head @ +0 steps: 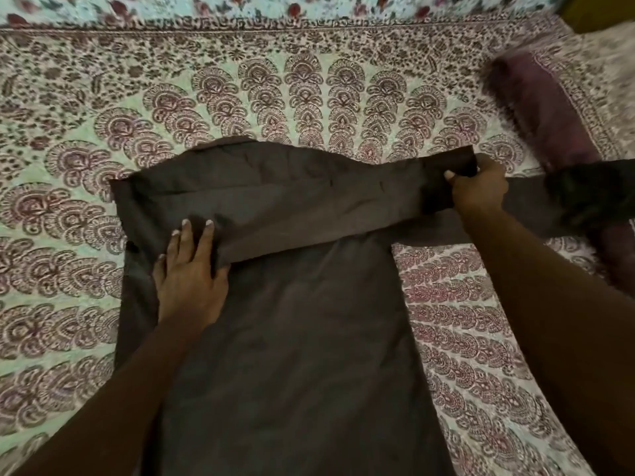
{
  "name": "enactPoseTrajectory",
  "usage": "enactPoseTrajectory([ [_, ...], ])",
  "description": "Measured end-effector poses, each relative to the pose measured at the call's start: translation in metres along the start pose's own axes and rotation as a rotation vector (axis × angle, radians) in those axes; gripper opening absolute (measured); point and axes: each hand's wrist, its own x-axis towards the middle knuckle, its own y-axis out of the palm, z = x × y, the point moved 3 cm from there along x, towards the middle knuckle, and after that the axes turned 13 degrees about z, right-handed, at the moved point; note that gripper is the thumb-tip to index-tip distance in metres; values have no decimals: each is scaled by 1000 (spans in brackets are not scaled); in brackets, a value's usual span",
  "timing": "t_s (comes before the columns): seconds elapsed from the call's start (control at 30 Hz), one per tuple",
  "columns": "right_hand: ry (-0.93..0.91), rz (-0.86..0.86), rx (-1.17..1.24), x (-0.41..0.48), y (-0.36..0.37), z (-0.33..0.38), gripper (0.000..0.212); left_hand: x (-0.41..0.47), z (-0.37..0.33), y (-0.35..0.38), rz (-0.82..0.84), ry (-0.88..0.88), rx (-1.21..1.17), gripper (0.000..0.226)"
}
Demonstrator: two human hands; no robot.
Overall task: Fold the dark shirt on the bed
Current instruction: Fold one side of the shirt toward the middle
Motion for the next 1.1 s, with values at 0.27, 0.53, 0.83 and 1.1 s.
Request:
enactPoseTrajectory([
  [0.27, 148, 19, -139, 26, -9, -29, 52, 12, -27, 21, 40, 36, 81, 78],
  [0.53, -19, 18, -574, 4, 17, -31, 61, 21, -42, 32, 28, -1, 98, 85],
  [0.83, -575, 615, -838, -60, 112, -25, 61, 19, -51, 40, 53, -4, 128, 91],
  [1.1, -798, 489, -825, -116, 169, 13, 68, 6, -29, 11, -28, 71, -110, 96],
])
